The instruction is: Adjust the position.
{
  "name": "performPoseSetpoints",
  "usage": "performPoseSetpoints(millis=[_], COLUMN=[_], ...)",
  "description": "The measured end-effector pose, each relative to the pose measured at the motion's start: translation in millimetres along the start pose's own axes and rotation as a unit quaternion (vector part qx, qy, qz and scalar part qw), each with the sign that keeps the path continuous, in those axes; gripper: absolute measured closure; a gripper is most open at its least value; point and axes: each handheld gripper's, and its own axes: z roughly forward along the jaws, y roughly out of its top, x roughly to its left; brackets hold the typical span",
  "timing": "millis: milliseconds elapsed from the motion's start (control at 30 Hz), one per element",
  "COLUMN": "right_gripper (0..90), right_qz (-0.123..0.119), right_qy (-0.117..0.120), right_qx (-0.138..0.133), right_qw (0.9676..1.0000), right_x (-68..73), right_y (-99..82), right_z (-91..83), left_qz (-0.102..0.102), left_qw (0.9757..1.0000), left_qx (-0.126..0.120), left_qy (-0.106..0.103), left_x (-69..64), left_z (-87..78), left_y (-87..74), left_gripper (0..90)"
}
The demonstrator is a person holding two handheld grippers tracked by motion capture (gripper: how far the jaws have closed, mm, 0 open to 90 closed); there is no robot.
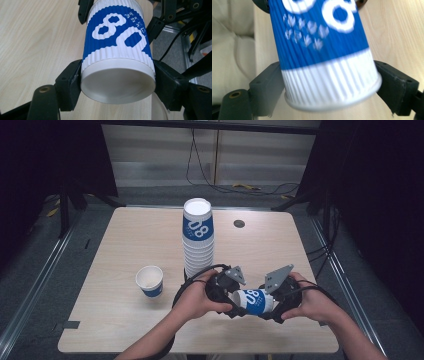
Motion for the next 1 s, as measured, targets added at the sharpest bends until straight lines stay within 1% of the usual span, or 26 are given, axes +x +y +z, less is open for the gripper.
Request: performPoseSetpoints(millis=[33,67,100,133,167,200,233,267,300,333,367,400,433,500,533,633,667,700,800,833,933,967,1000], right_gripper=[13.9,13.9,13.9,13.9,13.9,14.0,14.6,13.8,13.8,14.0,14.0,13.8,13.8,13.8,13.3,13.0,12.9,12.2,11.9,11.4,10.0,9.6,9.6], right_qz=[0.002,0.018,0.018,0.040,0.040,0.048,0.056,0.072,0.072,0.075,0.075,0.080,0.080,0.084,0.080,0.078,0.080,0.082,0.079,0.082,0.078,0.071,0.069], right_qy=[0.004,-0.005,-0.005,0.003,0.003,-0.003,-0.004,0.001,0.001,-0.004,-0.004,0.001,0.001,0.005,0.001,0.004,0.004,0.008,0.002,0.005,0.002,-0.001,-0.002], right_qx=[-0.013,-0.028,-0.028,-0.064,-0.064,-0.076,-0.094,-0.123,-0.123,-0.142,-0.142,-0.155,-0.155,-0.168,-0.169,-0.169,-0.177,-0.177,-0.176,-0.173,-0.170,-0.167,-0.169], right_qw=[0.9999,0.9994,0.9994,0.9971,0.9971,0.9960,0.9940,0.9898,0.9898,0.9870,0.9870,0.9847,0.9847,0.9822,0.9824,0.9824,0.9809,0.9808,0.9813,0.9815,0.9823,0.9834,0.9833], right_x=[-0.9,-2.5,-2.5,-5.6,-5.6,-6.3,-7.1,-8.2,-8.2,-8.5,-8.5,-9.0,-9.0,-9.0,-9.4,-10.4,-10.8,-11.3,-11.8,-12.0,-12.8,-13.1,-12.9], right_y=[-3.3,-10.3,-10.3,-18.0,-18.0,-21.5,-24.8,-29.0,-29.0,-29.9,-29.9,-28.9,-28.9,-27.2,-25.3,-24.8,-25.2,-25.2,-24.4,-23.9,-22.6,-21.7,-21.6], right_z=[-1.2,-3.3,-3.3,-5.5,-5.5,-6.8,-7.9,-9.1,-9.1,-8.8,-8.8,-8.3,-8.3,-7.3,-5.5,-3.5,-2.9,-2.5,-1.6,-1.5,-1.6,-3.0,-3.9], left_qz=[-0.004,-0.003,-0.008,-0.012,-0.012,-0.018,-0.026,-0.031,-0.031,-0.035,-0.035,-0.038,-0.038,-0.038,-0.037,-0.039,-0.040,-0.040,-0.038,-0.038,-0.035,-0.031,-0.031], left_qw=[1.0000,1.0000,0.9999,0.9997,0.9997,0.9994,0.9990,0.9986,0.9986,0.9980,0.9980,0.9977,0.9977,0.9976,0.9976,0.9974,0.9975,0.9972,0.9973,0.9974,0.9977,0.9977,0.9977], left_qx=[-0.005,-0.005,-0.009,-0.019,-0.019,-0.026,-0.035,-0.042,-0.042,-0.051,-0.051,-0.056,-0.056,-0.058,-0.058,-0.060,-0.059,-0.063,-0.063,-0.062,-0.057,-0.059,-0.059], left_qy=[0.002,0.006,0.006,0.010,0.010,0.012,0.011,0.006,0.006,0.010,0.010,0.008,0.008,0.001,0.004,0.002,0.002,0.001,0.002,0.003,0.005,0.005,0.005], left_x=[0.8,1.6,2.6,5.1,5.1,5.9,6.6,8.0,8.0,8.5,8.5,9.3,9.3,9.6,9.7,10.5,11.0,11.5,12.2,12.2,10.8,10.1,10.1], left_z=[-2.4,-4.8,-6.9,-11.0,-11.0,-13.0,-14.1,-15.5,-15.5,-14.9,-14.9,-14.5,-14.5,-13.9,-13.9,-14.6,-15.7,-16.0,-16.0,-16.2,-16.2,-15.8,-15.8], left_y=[-1.0,-1.7,-2.4,-3.8,-3.8,-4.3,-4.9,-5.4,-5.4,-5.7,-5.7,-5.7,-5.7,-5.5,-5.7,-7.0,-7.7,-8.7,-9.1,-9.1,-8.3,-7.4,-7.4], left_gripper=[29.7,29.7,29.7,29.7,29.7,29.7,29.6,29.6,29.6,29.6,29.6,29.6,29.6,29.5,29.6,29.6,29.6,29.6,29.6,29.6,29.6,29.6,29.6])
